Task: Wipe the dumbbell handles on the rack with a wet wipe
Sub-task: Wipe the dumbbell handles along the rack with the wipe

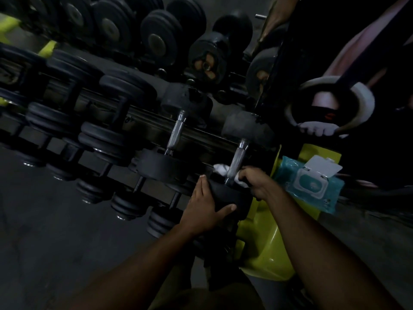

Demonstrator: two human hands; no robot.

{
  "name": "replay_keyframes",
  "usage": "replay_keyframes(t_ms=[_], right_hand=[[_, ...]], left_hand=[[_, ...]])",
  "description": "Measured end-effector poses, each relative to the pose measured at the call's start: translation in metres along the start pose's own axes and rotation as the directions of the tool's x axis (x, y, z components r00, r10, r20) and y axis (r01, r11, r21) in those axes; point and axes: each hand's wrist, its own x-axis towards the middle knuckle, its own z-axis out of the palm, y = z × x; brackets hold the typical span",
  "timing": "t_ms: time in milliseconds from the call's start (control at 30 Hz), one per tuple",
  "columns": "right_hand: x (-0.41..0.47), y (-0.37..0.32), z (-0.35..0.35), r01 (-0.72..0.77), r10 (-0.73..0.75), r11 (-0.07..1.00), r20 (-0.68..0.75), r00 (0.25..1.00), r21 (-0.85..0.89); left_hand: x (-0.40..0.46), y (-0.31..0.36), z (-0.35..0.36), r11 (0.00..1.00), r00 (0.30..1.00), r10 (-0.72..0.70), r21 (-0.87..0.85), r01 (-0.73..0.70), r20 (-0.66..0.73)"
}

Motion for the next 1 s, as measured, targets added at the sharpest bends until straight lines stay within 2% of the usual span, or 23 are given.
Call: replay_keyframes(t_ms=[67,167,300,367,433,467,533,567,633,667,733,800,833,900,1000], right_hand=[[0.006,-0.006,0.003,0.042,-0.027,0.958,-0.055,0.998,0.285],[0.019,-0.021,-0.002,0.088,-0.023,0.782,-0.112,0.993,0.617],[0.025,-0.027,-0.005,0.142,-0.013,0.724,-0.192,0.981,0.675],[0.026,-0.021,0.000,0.218,-0.015,0.720,-0.300,0.954,0.659],[0.025,-0.016,0.006,0.345,-0.054,0.763,-0.479,0.876,0.547],[0.025,-0.014,0.009,0.391,-0.097,0.818,-0.569,0.816,0.422],[0.019,-0.012,0.015,0.390,-0.210,0.914,-0.692,0.691,0.112],[0.014,-0.011,0.016,0.357,-0.270,0.934,-0.707,0.654,-0.026],[0.005,-0.006,0.017,0.357,-0.447,0.893,-0.638,0.627,-0.274],[0.002,-0.002,0.016,0.389,-0.568,0.822,-0.562,0.601,-0.415],[-0.002,0.005,0.014,0.415,-0.793,0.574,-0.353,0.496,-0.706],[-0.004,0.008,0.012,0.299,-0.904,0.242,-0.102,0.415,-0.923],[-0.006,0.007,0.010,0.211,-0.912,0.082,0.012,0.411,-0.974],[-0.007,0.003,0.006,0.093,-0.869,-0.145,0.172,0.465,-0.985],[-0.008,-0.012,0.007,-0.008,-0.775,-0.285,0.226,0.591,-0.959]], left_hand=[[0.001,0.000,0.000,1.000,1.000,0.000,0.009,0.000,0.000],[0.002,-0.001,0.001,1.000,1.000,0.003,0.027,-0.004,0.003],[0.003,-0.002,0.002,1.000,1.000,0.001,0.026,-0.001,0.002],[0.003,-0.002,0.002,1.000,1.000,-0.003,0.031,0.003,0.008],[0.004,-0.003,0.002,0.999,1.000,-0.001,0.038,0.001,0.008],[0.004,-0.003,0.002,0.999,1.000,-0.002,0.036,0.001,0.011],[0.004,-0.005,0.003,1.000,1.000,-0.003,0.030,0.003,0.008],[0.004,-0.005,0.003,1.000,1.000,-0.003,0.027,0.003,0.006],[0.004,-0.005,0.004,1.000,1.000,0.000,0.018,0.000,0.003],[0.004,-0.006,0.004,1.000,1.000,0.001,0.015,-0.001,0.003],[0.005,-0.007,0.006,1.000,1.000,0.008,0.007,-0.008,-0.007],[0.007,-0.010,0.008,1.000,1.000,0.022,-0.008,-0.022,-0.019],[0.007,-0.011,0.009,0.999,0.999,0.030,-0.013,-0.031,-0.026],[0.006,-0.012,0.010,0.999,0.998,0.045,-0.026,-0.046,-0.039],[0.006,-0.013,0.011,0.998,0.997,0.057,-0.035,-0.059,-0.053]])
